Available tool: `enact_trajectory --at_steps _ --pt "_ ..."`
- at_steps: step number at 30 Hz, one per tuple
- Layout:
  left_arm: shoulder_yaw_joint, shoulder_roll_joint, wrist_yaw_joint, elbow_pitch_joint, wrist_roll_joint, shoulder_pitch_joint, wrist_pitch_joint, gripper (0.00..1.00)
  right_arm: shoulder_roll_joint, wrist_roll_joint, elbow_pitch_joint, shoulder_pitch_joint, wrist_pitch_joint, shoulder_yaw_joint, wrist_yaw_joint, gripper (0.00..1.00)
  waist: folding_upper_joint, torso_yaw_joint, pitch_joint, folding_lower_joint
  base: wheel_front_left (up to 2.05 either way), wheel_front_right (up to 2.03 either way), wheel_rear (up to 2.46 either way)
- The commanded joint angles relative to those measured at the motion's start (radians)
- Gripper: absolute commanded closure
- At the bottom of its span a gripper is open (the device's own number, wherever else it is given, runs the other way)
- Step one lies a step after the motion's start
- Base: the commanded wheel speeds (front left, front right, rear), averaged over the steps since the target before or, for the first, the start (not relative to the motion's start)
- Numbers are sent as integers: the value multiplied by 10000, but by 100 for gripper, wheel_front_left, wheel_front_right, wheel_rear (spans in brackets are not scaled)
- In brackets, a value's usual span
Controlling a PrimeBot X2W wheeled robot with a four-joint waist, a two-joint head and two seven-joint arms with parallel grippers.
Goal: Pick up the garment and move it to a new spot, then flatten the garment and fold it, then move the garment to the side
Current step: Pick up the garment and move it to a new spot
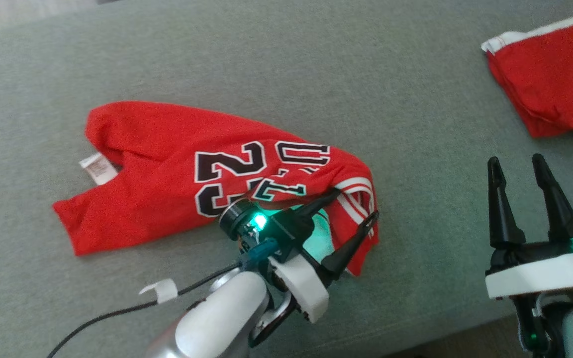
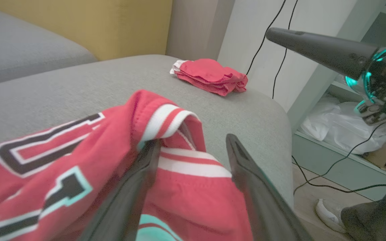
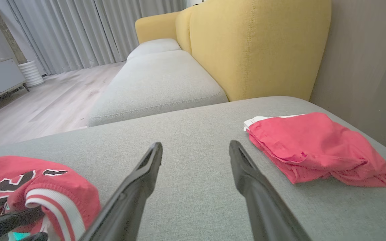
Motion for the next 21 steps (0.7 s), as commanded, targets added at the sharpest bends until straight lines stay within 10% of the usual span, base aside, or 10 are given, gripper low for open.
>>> enact_trajectory --at_steps 1,21 --pt "194 41 -5 -357 96 -256 -167 0 -59 -11 -340 -391 -31 194 -7 0 0 262 -252 -1 0 0 0" --pt "3369 2638 2401 -2062 -643 1631 -2008 0 -59 -503 -753 51 772 179 -7 0 0 2842 -1814 -1 0 0 0"
